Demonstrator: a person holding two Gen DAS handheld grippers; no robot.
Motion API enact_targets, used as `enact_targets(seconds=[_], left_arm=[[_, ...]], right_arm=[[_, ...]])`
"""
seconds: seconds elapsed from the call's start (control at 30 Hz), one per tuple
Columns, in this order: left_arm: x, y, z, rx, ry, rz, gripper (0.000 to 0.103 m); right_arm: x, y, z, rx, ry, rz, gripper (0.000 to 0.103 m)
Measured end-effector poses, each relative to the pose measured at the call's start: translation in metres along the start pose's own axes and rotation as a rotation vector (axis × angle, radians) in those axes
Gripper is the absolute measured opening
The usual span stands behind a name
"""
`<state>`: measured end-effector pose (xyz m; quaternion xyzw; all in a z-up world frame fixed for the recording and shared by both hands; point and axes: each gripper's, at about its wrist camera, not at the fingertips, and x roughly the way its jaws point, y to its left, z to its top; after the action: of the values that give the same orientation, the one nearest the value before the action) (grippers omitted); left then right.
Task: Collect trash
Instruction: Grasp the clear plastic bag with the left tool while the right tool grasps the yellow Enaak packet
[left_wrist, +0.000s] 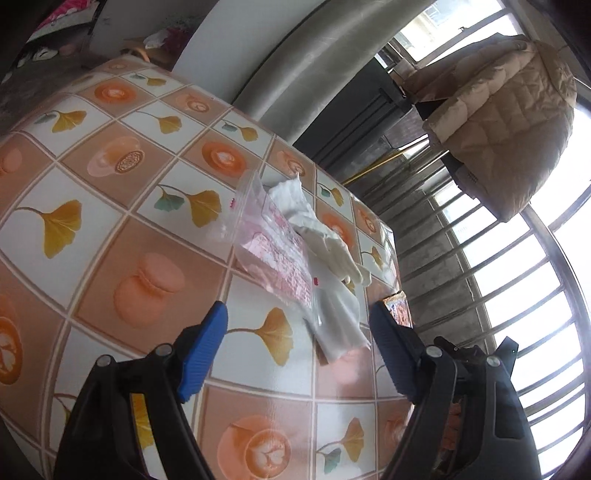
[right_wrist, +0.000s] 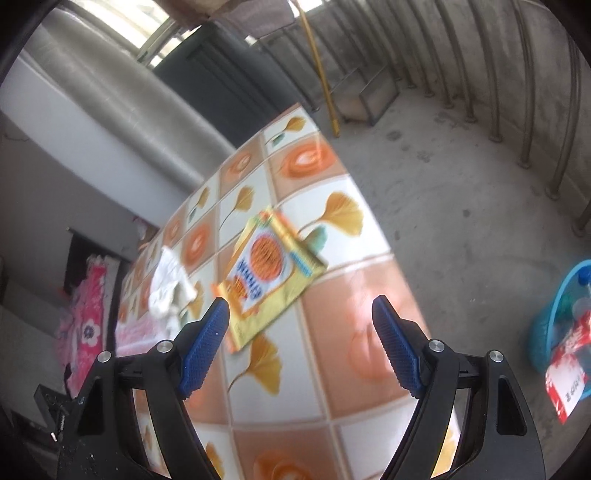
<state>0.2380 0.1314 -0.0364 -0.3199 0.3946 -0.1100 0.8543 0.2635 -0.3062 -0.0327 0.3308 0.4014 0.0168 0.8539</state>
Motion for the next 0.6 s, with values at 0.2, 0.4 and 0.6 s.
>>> enact_targets(seconds=[0.2,0.4,0.6], left_arm=[[0.034,0.003,0.015,-0.063,0.021,0.000,0.066],[0.057,0.009,0.022,-0.067,0.007,0.075,0.045],[0.058,0.005,0.017,-0.019,-0.004,0.109,0.013]], right_arm=[[0.027,0.001,0.015,-0.033,-0.017,-0.049,0.071],[0.047,0.017,0.013,-0.140,-0.034,-0.106,0.055],[0.048,0.031,0.011,-0.248,-0.056,-0.134,0.020]])
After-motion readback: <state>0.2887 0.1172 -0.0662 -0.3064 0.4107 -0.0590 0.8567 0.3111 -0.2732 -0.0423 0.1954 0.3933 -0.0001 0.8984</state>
